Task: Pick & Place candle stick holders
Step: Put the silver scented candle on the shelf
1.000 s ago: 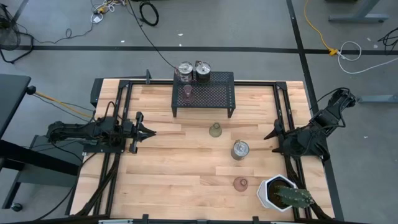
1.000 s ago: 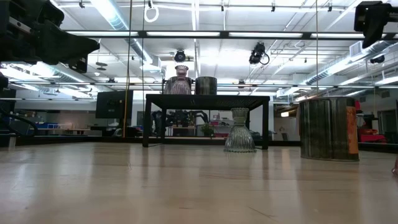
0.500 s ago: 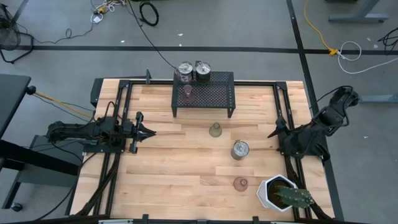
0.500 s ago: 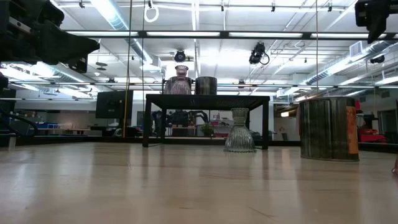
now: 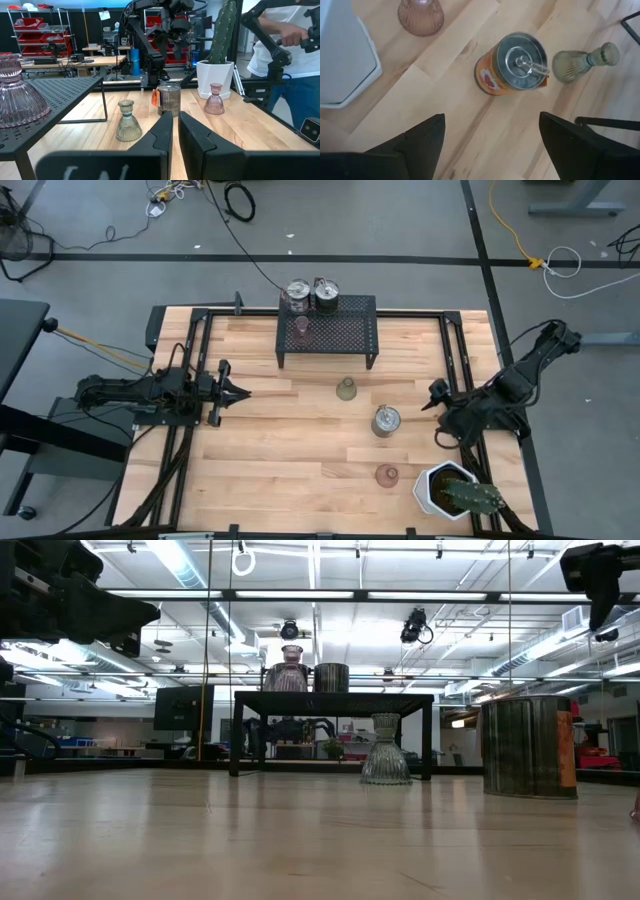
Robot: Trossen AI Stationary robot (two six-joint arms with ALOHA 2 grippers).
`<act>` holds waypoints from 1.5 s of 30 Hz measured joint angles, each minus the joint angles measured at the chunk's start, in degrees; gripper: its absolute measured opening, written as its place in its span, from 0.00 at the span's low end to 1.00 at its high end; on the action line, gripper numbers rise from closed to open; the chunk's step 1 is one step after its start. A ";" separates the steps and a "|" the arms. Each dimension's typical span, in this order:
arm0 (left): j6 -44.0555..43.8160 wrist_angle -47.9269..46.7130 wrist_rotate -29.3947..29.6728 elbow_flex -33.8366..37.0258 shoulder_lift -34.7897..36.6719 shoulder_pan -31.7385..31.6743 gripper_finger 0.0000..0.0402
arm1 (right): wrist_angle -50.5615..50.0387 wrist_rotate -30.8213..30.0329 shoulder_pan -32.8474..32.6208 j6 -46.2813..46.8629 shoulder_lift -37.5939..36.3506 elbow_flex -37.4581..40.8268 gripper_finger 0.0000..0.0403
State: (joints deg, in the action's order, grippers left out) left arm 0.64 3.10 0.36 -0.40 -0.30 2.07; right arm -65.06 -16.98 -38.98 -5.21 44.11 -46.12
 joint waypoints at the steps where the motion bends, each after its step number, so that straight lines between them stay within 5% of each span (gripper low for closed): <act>1: 0.00 0.00 0.00 0.00 0.00 -0.02 0.09 | 0.25 -0.04 0.17 -0.10 -0.07 -0.01 0.80; 17: -0.01 0.02 0.00 0.01 -0.01 0.00 0.09 | 2.06 1.54 0.65 4.21 1.82 -5.13 0.80; 34: -0.02 0.02 0.00 0.00 -0.01 -0.01 0.09 | 3.41 6.05 10.26 0.40 9.42 -7.69 0.96; 45: -0.02 0.02 0.00 0.00 -0.01 -0.02 0.09 | 4.97 7.53 11.08 0.26 9.36 -7.69 0.98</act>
State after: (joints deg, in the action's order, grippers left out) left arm 0.62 3.11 0.36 -0.40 -0.30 2.04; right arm -60.09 -9.45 -27.90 -4.95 53.47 -53.80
